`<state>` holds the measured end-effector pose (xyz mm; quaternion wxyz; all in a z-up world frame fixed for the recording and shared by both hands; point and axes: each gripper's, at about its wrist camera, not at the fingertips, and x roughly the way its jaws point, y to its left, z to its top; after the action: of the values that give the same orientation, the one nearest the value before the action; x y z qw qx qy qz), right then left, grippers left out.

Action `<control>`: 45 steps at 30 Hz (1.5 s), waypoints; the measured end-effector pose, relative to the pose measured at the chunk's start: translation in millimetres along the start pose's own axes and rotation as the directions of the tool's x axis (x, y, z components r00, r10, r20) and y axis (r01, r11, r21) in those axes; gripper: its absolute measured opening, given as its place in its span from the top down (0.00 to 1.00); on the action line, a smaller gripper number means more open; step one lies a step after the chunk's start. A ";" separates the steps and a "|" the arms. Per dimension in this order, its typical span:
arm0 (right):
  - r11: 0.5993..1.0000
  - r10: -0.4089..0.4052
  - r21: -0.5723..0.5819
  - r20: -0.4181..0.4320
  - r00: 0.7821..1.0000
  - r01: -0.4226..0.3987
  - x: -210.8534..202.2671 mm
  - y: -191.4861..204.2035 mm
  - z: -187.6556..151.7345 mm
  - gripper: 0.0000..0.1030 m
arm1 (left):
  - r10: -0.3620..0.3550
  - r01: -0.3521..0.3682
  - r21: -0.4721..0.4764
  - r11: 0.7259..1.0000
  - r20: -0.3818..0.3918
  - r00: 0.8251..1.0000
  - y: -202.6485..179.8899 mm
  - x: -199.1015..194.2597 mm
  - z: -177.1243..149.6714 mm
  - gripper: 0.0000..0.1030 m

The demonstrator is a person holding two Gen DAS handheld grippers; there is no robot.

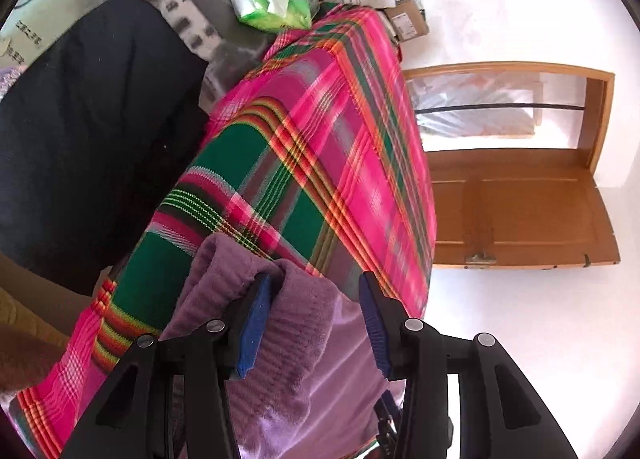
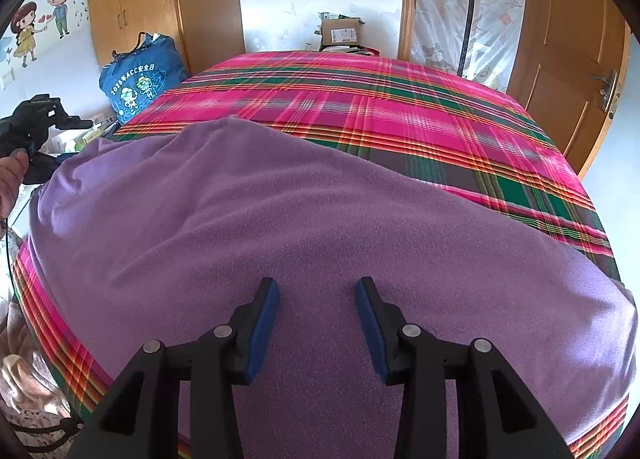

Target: Fold clothes

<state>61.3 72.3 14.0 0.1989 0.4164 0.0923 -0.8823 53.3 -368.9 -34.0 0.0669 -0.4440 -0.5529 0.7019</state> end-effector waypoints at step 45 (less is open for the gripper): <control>0.999 -0.037 0.020 0.004 0.999 0.036 4.5 7.8 3.8 0.55 | 0.052 -0.050 -0.045 0.998 0.039 0.998 1.1 -17.7 0.6 0.75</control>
<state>59.4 62.8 12.9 0.1788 0.4146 0.0908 -0.8876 63.9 -380.1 -25.2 0.0283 -0.4452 -0.5579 0.6998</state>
